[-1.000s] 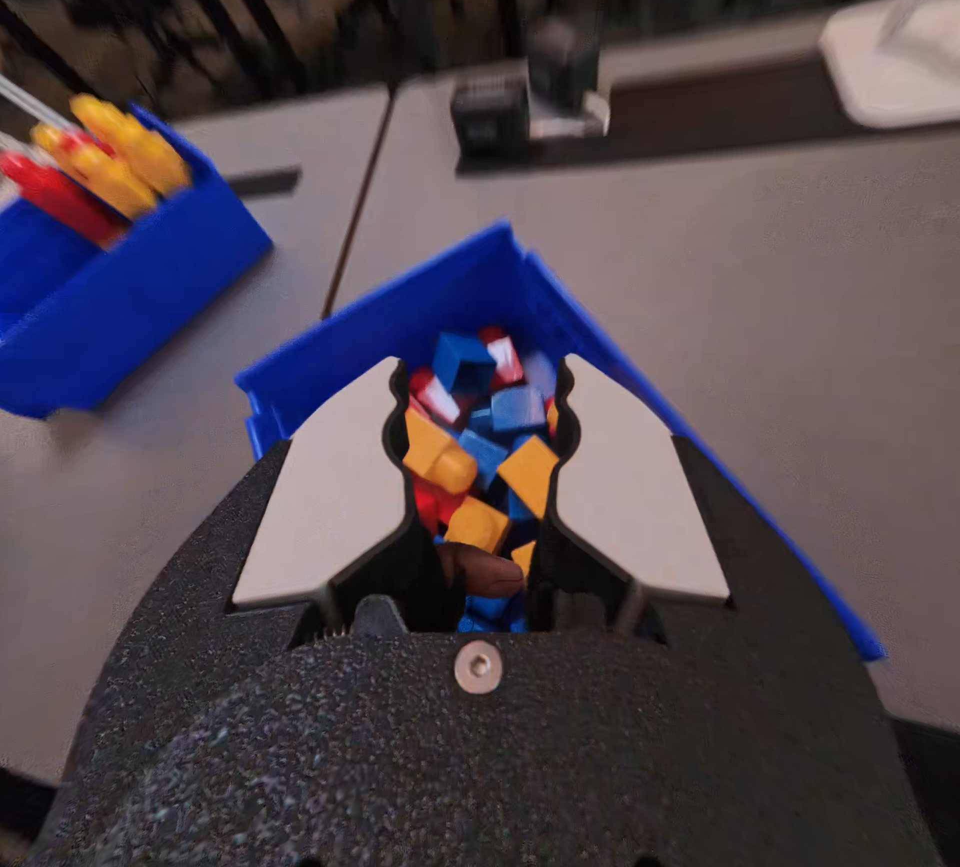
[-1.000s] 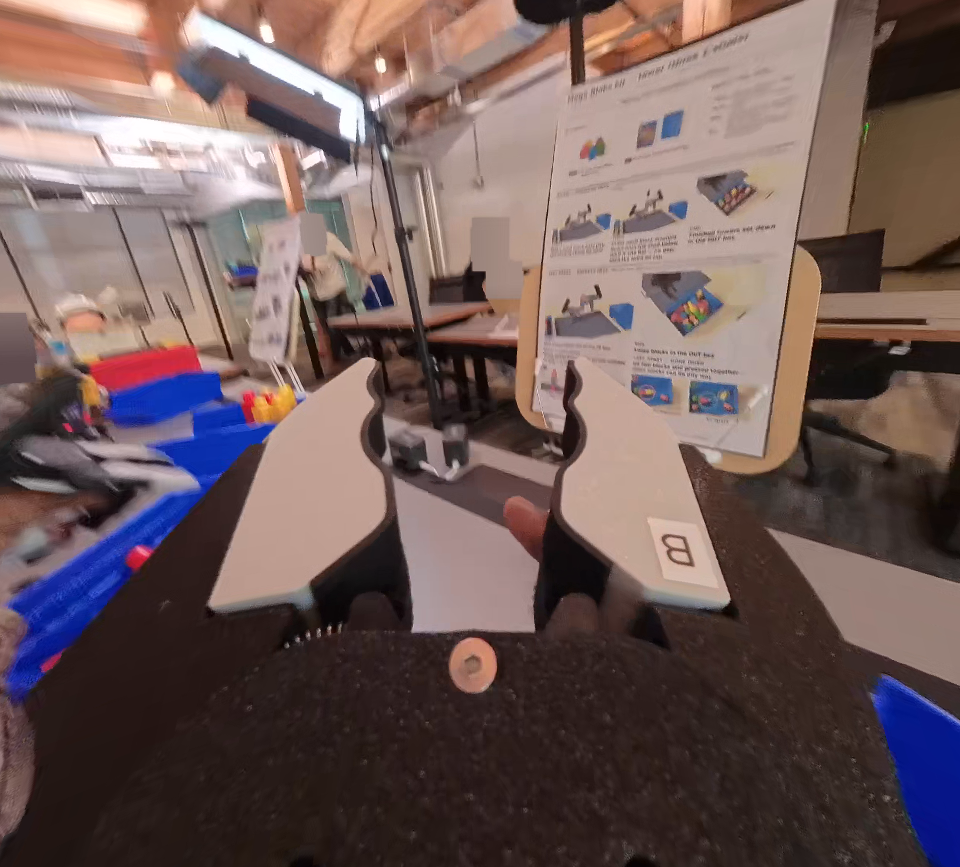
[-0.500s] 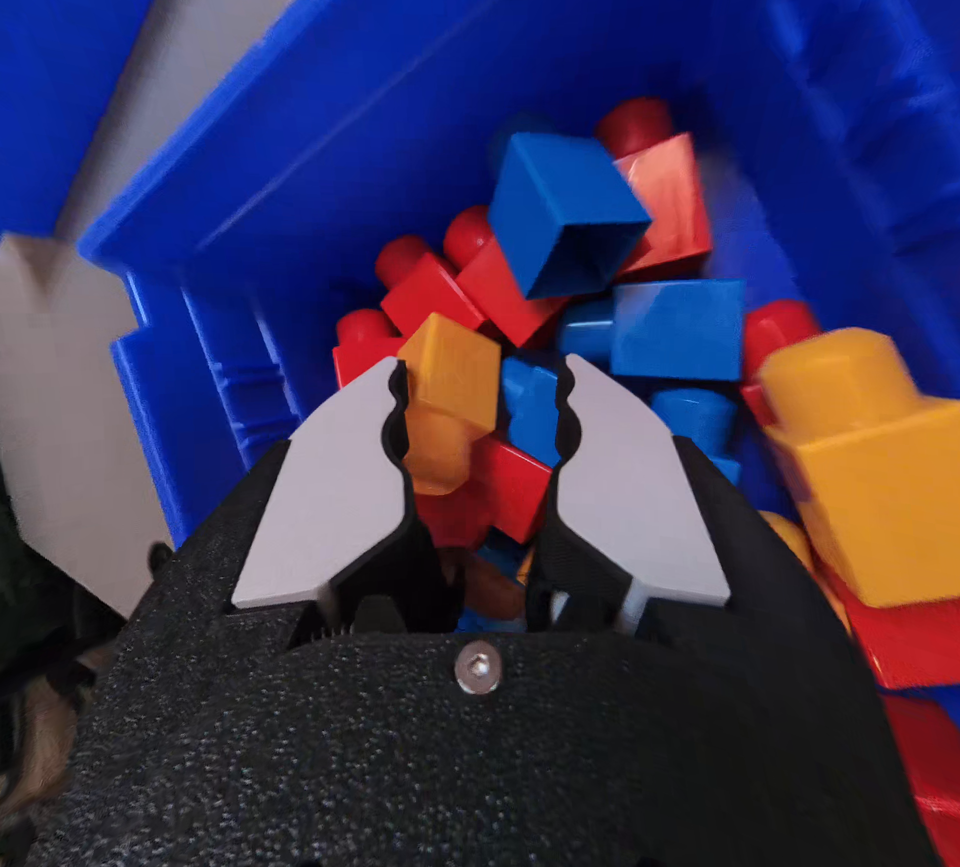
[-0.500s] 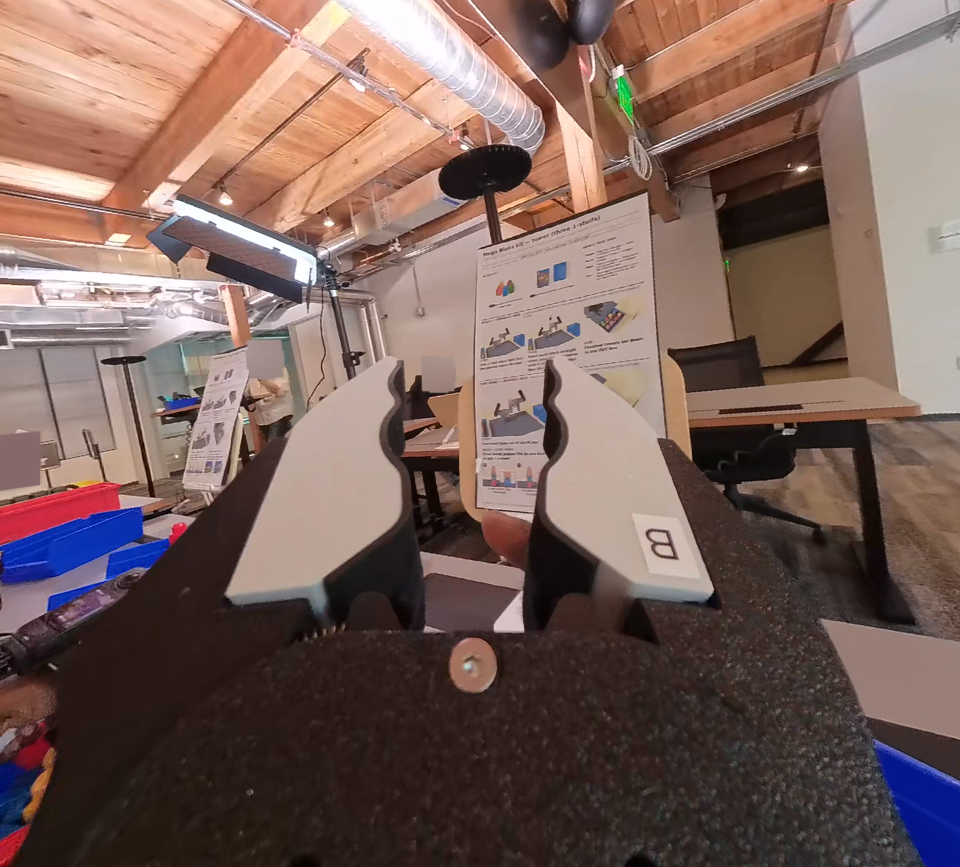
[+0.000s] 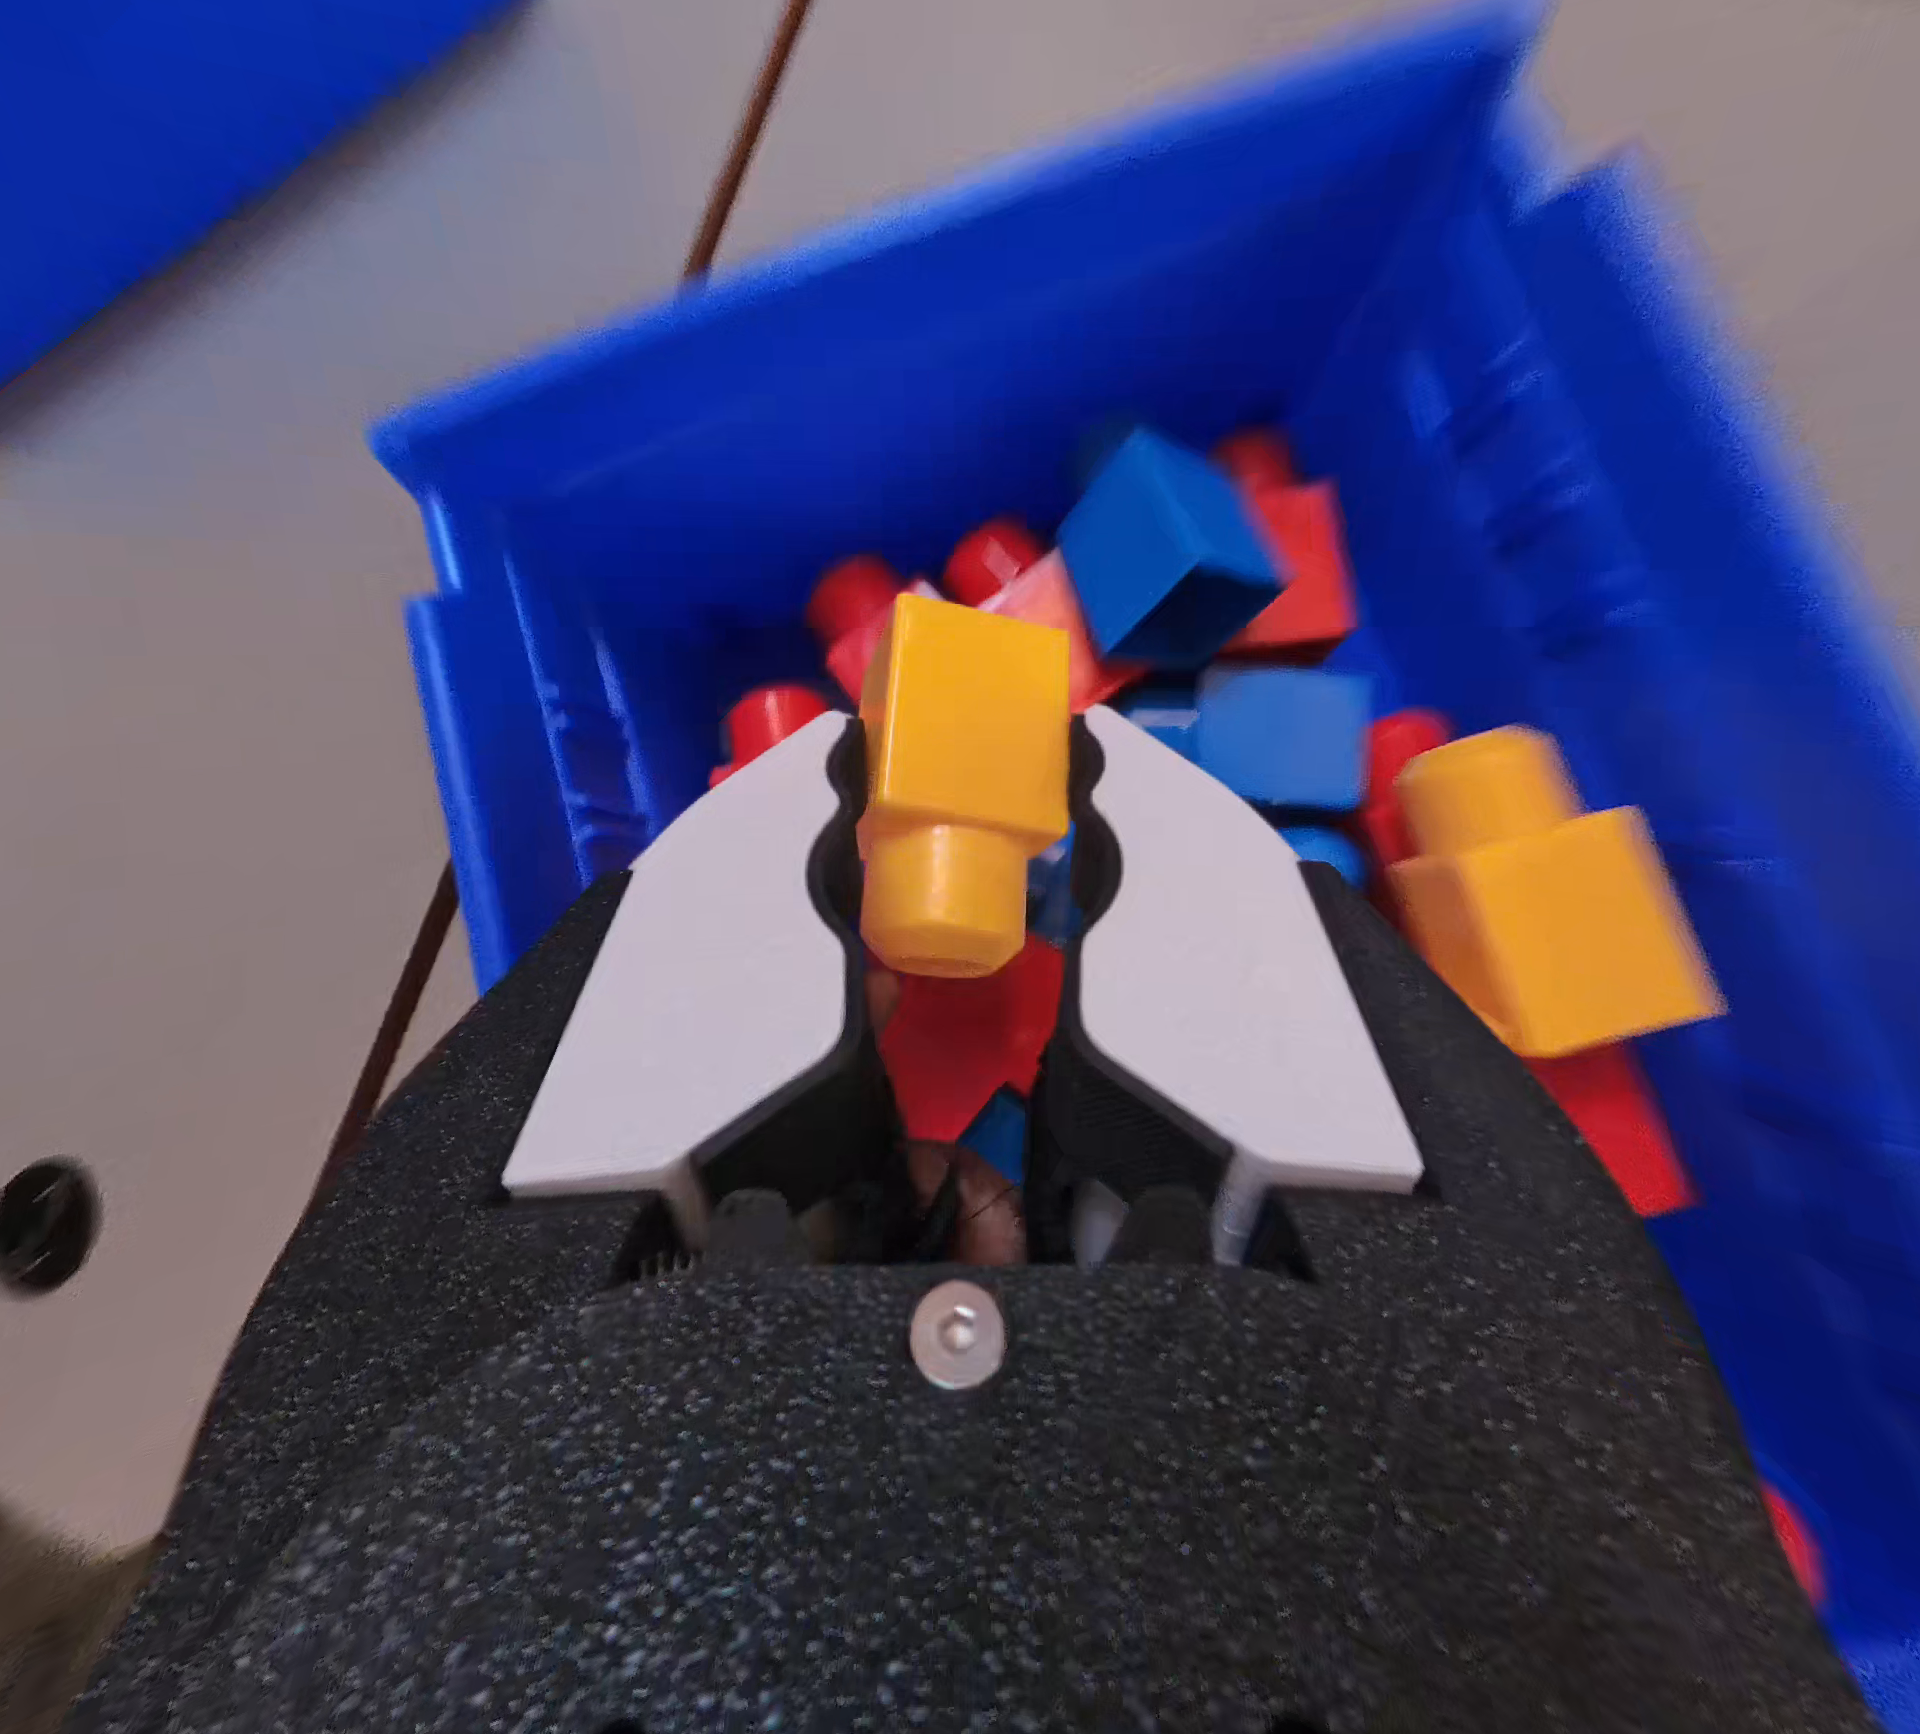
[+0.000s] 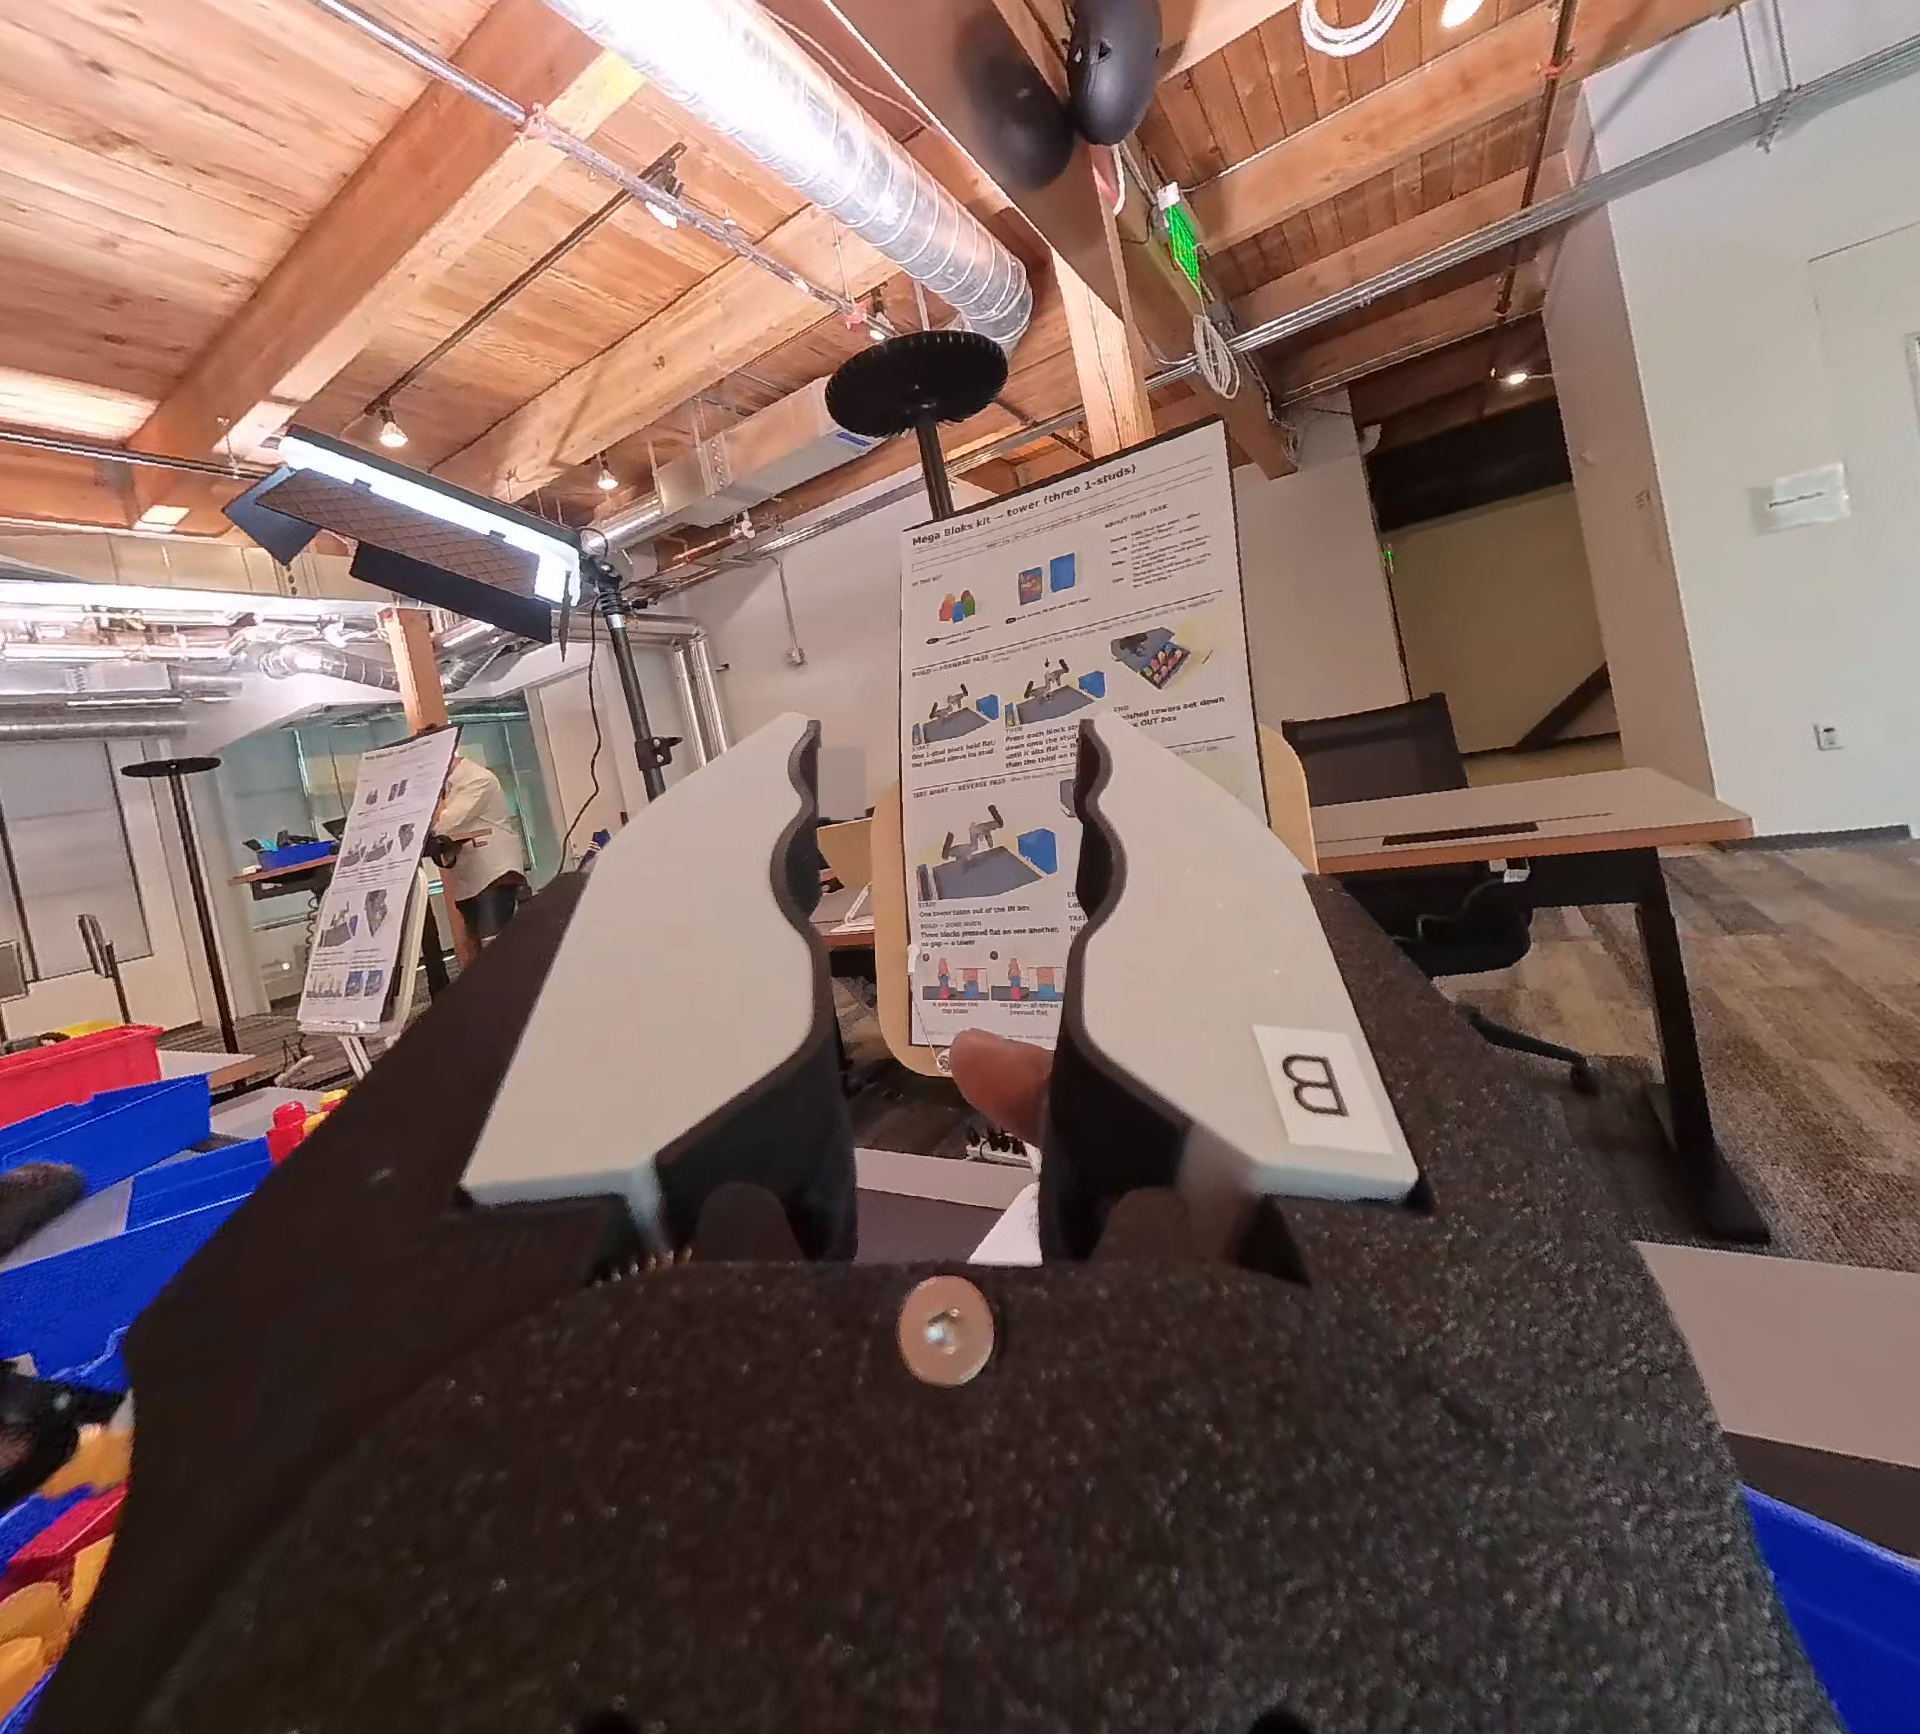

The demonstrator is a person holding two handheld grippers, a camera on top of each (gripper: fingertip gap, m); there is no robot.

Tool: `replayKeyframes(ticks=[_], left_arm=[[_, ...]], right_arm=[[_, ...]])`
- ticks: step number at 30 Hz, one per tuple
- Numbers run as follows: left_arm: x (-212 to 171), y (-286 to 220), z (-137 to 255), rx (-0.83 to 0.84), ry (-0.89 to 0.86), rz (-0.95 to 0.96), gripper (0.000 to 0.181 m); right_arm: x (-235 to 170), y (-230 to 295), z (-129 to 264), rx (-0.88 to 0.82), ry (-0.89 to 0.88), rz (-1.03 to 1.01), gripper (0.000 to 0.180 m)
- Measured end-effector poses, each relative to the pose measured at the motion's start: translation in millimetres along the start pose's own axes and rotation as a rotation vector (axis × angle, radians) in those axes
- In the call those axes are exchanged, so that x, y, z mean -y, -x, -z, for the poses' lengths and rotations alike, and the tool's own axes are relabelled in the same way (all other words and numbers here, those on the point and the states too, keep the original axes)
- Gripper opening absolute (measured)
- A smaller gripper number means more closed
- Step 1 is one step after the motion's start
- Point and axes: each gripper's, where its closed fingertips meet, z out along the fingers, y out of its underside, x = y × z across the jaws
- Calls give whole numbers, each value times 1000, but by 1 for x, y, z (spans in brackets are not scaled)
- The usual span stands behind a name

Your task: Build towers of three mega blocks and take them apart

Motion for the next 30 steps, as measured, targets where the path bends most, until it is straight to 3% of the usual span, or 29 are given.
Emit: replayKeyframes(ticks=[4, 8, 12, 15, 18, 20, 23, 27, 30], left_arm=[[71, -34, 77, -285, -436, 98, 37], [126, -113, 188, -747, -810, -5, 37], [136, -200, 280, -1118, -966, -220, 37], [104, -258, 326, -1382, -989, -374, 37], [58, -302, 340, -1593, -921, -519, 37], [52, -320, 337, -1587, -853, -576, 37], [30, -334, 331, -1570, -818, -758, 37], [24, -338, 336, -1631, -803, -793, 37], [18, -341, 326, -1633, -764, -845, 37]], right_arm=[[-2, 2, -1, 15, 5, -12, 45], [-6, 14, -3, 80, 40, -15, 43], [-17, 53, -4, 276, 103, -10, 43], [-34, 113, 8, 608, 153, 67, 52], [-71, 163, 33, 909, 232, 267, 61], [-96, 184, 41, 1006, 285, 393, 67], [-114, 206, 38, 1033, 291, 485, 71], [-131, 215, 41, 1066, 318, 565, 66], [-128, 219, 39, 1057, 267, 579, 42]])
